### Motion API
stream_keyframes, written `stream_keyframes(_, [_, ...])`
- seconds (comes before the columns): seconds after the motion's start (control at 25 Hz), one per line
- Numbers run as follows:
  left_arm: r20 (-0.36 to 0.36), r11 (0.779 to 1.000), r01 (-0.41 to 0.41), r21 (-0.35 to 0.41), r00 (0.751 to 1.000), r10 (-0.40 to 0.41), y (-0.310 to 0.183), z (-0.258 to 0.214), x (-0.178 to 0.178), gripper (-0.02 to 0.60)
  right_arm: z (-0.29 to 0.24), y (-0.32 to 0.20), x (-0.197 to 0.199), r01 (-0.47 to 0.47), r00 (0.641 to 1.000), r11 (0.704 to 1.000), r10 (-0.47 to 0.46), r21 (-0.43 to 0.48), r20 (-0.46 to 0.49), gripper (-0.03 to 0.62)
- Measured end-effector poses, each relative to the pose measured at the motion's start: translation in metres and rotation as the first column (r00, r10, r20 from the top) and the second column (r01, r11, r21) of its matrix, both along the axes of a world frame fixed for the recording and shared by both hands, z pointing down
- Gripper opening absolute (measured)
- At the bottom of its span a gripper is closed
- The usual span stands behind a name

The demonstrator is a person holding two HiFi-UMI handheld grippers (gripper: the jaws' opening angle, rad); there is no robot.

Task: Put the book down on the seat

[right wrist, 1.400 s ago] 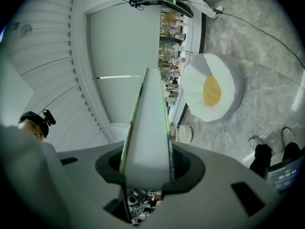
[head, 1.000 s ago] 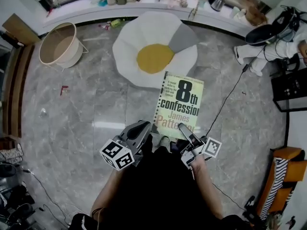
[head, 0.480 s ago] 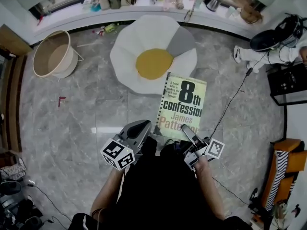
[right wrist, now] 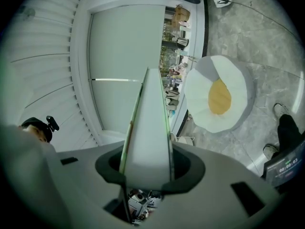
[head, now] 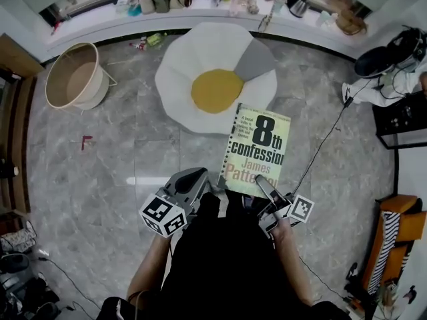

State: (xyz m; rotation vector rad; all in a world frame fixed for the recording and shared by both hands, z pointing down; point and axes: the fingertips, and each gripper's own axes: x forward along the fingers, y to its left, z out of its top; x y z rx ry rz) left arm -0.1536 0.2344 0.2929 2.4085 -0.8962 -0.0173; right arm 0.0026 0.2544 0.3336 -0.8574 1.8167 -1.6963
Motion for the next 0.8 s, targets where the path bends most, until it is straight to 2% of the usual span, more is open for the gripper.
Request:
stream_keyframes(0.24, [0.003,0.999,0.012,-0.034,1.0,-0.011,-0.012,0.01,0.005,0.012,0.005,-0.023,0.004,0.007,1.0,1.0,-0.007,0.007,0.023,0.176])
stream_keyframes(0.44, [0.009,1.0,0.012,-0.028,1.0,-0.012,-0.036,0.01,0.022,0.013,0.016,-0.044,0.017,0.034,0.999,0.999,-0.034,0.009,0.023,0.176])
stream_keyframes(0.8, [0.022,0.999,0.041,-0.026,0.999,-0.041,-0.136,-0.005,0.078,0.012,0.01,-0.146,0.068,0.063,0.997,0.998,-0.063,0.013,0.048,0.176])
